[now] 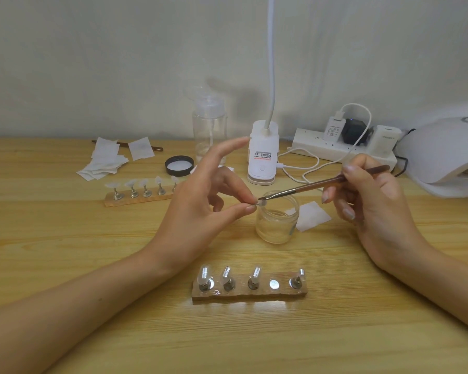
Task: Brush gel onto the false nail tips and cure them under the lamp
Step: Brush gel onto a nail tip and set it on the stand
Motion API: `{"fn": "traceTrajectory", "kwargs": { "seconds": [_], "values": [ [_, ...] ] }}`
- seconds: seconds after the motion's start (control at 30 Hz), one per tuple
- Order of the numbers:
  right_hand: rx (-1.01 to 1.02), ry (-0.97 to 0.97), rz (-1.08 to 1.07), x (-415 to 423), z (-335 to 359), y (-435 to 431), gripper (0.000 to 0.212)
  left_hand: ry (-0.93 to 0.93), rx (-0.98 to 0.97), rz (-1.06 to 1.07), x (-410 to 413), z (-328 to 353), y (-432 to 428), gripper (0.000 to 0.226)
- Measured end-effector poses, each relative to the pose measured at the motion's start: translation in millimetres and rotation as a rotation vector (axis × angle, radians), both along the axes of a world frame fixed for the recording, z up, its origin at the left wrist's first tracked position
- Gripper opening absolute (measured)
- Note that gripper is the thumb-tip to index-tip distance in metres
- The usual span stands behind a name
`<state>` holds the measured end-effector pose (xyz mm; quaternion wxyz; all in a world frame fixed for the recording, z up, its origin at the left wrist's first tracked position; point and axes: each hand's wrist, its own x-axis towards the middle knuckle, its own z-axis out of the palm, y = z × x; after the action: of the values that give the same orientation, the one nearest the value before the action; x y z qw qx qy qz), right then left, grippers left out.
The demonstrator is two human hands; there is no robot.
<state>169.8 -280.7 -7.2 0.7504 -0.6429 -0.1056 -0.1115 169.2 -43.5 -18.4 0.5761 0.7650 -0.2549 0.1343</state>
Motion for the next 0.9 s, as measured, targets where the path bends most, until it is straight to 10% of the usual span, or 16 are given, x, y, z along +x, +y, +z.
{"fn": "traceTrajectory", "kwargs": {
  "seconds": [0.9],
  "values": [
    [0.006, -0.103, -0.03, -1.7, 1.5, -1.7, 0.034, 0.046, -0.02, -0.015, -1.0, -1.1, 0.0, 0.074]
  ]
}}
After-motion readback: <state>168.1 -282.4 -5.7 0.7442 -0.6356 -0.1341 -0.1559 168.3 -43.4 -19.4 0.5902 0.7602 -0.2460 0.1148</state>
